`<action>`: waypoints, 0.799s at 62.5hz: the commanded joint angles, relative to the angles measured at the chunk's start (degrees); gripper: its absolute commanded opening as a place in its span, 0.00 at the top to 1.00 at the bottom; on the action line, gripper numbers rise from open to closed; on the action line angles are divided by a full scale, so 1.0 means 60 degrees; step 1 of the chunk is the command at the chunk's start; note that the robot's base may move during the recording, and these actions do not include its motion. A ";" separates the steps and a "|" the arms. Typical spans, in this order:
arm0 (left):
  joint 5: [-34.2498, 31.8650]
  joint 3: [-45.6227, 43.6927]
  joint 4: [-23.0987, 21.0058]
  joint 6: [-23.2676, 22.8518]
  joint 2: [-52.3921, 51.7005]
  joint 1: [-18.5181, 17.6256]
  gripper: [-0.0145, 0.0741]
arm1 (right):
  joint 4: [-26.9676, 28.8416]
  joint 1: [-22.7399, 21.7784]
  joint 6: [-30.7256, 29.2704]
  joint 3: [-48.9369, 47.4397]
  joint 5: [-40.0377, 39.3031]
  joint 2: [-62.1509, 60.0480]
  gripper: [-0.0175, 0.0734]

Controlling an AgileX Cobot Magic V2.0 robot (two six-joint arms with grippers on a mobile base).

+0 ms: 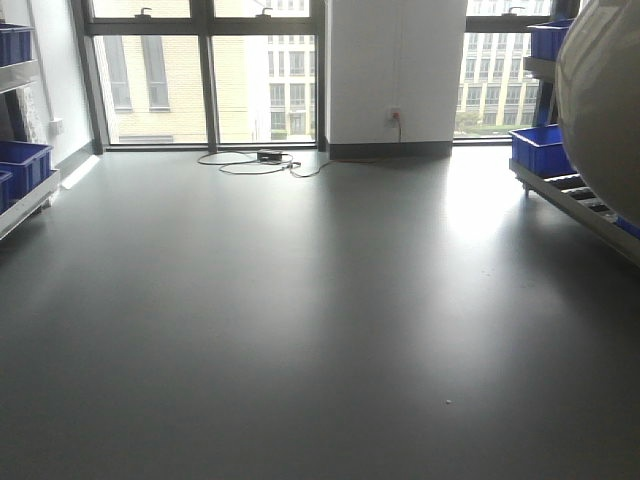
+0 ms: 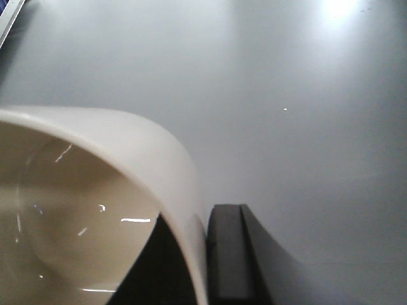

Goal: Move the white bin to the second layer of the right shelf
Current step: 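Drive across the room toward the shelf rack with blue crates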

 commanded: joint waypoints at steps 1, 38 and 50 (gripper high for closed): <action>-0.0805 0.0351 -0.0058 -0.0025 -0.0133 -0.0026 0.74 | 0.0013 -0.0077 -0.0003 -0.0296 -0.0909 0.0083 0.75; -0.0805 0.0351 -0.0058 -0.0025 -0.0133 -0.0026 0.74 | 0.0013 -0.0077 -0.0003 -0.0296 -0.0909 0.0083 0.75; -0.0805 0.0351 -0.0058 -0.0025 -0.0133 -0.0026 0.74 | 0.0013 -0.0077 -0.0003 -0.0296 -0.0909 0.0083 0.75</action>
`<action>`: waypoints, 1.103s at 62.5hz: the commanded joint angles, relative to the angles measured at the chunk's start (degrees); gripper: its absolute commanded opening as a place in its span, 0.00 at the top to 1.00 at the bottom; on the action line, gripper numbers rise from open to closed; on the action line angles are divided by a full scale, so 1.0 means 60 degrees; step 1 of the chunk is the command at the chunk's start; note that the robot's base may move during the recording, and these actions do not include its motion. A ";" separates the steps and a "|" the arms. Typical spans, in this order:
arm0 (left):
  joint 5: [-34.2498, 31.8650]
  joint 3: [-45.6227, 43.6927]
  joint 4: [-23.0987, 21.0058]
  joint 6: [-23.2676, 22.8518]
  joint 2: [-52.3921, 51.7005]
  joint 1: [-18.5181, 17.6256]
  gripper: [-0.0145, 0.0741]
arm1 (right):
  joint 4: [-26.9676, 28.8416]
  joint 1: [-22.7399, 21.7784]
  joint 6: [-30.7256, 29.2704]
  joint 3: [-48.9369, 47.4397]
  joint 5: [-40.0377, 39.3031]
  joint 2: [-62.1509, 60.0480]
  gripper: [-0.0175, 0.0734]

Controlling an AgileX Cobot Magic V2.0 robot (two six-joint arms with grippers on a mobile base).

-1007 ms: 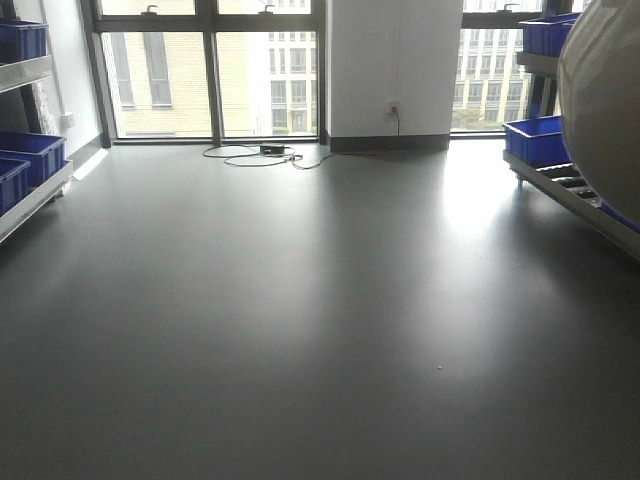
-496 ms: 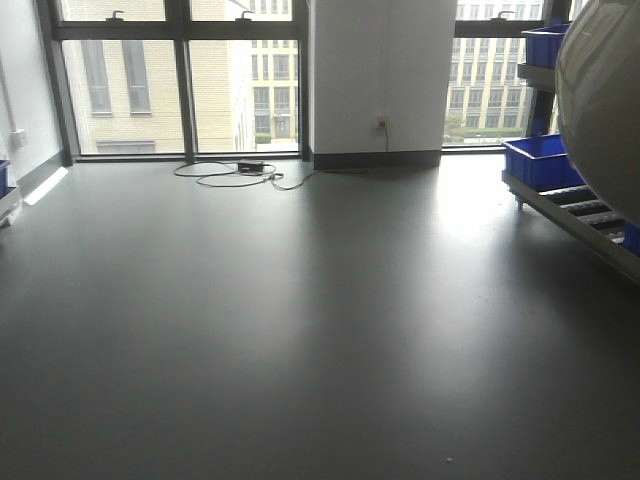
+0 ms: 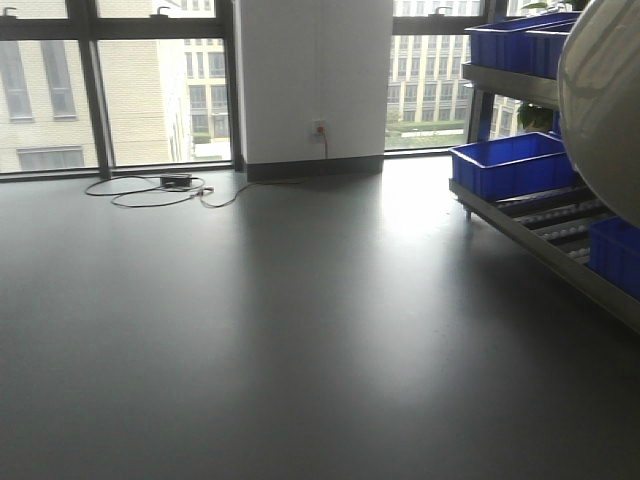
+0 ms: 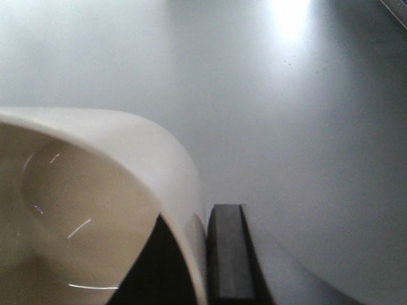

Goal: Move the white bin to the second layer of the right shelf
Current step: 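Drive across the room toward the shelf rack with blue crates, then approach the shelf and position the base at the roller-track layer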

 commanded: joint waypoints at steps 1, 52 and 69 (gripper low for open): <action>-0.0805 0.0351 -0.0058 -0.0025 -0.0133 -0.0026 0.74 | 0.0013 -0.0077 -0.0003 -0.0296 -0.0909 0.0083 0.75; -0.0805 0.0351 -0.0058 -0.0025 -0.0133 -0.0026 0.74 | 0.0013 -0.0077 -0.0003 -0.0296 -0.0921 0.0083 0.75; -0.0805 0.0351 -0.0058 -0.0025 -0.0133 -0.0026 0.74 | 0.0013 -0.0077 -0.0003 -0.0296 -0.0942 0.0083 0.75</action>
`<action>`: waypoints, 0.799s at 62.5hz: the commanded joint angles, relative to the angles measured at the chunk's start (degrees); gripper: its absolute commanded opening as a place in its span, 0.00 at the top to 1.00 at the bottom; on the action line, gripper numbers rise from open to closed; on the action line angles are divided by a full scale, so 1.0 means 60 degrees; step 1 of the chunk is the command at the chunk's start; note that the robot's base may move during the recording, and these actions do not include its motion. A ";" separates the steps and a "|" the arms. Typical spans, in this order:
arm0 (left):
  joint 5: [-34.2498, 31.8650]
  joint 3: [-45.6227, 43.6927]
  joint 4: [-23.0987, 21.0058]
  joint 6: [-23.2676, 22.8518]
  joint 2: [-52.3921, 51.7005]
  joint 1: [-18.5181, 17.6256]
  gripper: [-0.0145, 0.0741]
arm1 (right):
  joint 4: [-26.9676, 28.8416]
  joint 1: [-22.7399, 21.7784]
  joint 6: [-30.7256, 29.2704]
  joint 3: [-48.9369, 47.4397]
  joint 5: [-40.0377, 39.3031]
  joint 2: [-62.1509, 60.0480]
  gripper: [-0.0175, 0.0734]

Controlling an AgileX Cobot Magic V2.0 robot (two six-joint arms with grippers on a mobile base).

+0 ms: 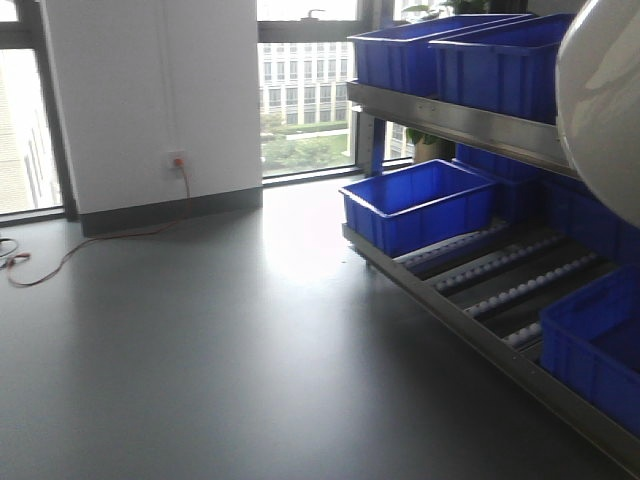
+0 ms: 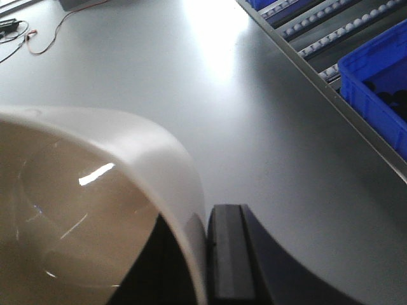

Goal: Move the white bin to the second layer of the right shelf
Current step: 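Approach the shelf and position the base at the roller-track layer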

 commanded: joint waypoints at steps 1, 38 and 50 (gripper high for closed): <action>-0.0805 0.0351 -0.0058 -0.0025 -0.0133 -0.0026 0.74 | 0.0013 -0.0077 -0.0003 -0.0296 -0.0925 0.0083 0.75; -0.0805 0.0351 -0.0058 -0.0025 -0.0133 -0.0026 0.74 | 0.0013 -0.0077 -0.0003 -0.0296 -0.0925 0.0083 0.75; -0.0805 0.0351 -0.0058 -0.0025 -0.0133 -0.0026 0.74 | 0.0013 -0.0077 -0.0003 -0.0296 -0.0915 0.0083 0.75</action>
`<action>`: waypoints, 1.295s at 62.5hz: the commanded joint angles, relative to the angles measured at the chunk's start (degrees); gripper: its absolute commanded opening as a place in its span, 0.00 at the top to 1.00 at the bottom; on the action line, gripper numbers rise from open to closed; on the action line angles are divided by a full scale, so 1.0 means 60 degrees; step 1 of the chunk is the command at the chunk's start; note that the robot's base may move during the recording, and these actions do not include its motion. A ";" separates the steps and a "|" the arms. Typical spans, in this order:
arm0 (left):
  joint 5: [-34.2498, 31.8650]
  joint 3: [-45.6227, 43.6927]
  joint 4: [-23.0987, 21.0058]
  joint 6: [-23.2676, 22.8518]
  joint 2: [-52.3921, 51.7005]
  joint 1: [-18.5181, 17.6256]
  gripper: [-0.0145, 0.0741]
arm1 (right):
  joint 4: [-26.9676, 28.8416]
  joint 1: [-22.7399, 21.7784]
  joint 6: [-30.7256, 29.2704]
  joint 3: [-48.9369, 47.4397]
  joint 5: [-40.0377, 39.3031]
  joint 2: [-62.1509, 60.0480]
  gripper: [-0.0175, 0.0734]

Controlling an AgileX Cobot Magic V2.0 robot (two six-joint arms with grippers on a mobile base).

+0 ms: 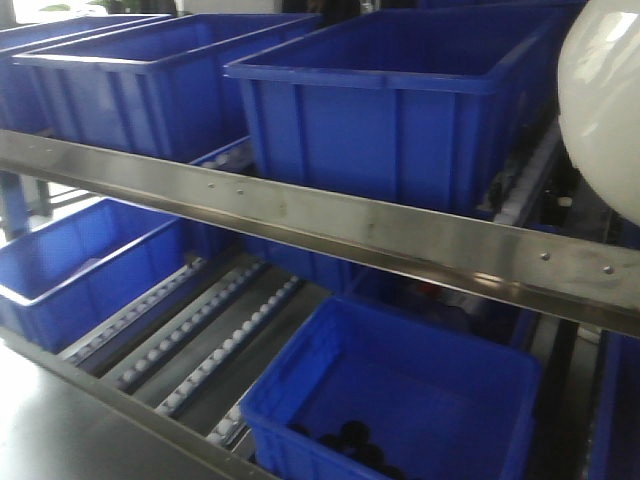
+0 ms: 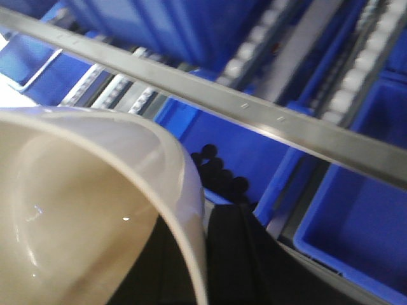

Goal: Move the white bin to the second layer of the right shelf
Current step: 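Approach the shelf and position the base at the roller-track layer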

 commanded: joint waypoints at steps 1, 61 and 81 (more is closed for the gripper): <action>-0.0805 0.0351 -0.0058 -0.0025 -0.0133 -0.0026 0.74 | 0.0013 -0.0077 -0.0003 -0.0296 -0.0896 0.0083 0.75; -0.0805 0.0351 -0.0058 -0.0025 -0.0133 -0.0026 0.74 | 0.0013 -0.0077 -0.0003 -0.0296 -0.0878 0.0083 0.75; -0.0805 0.0351 -0.0058 -0.0025 -0.0133 -0.0026 0.74 | 0.0013 -0.0077 -0.0003 -0.0296 -0.0878 0.0083 0.75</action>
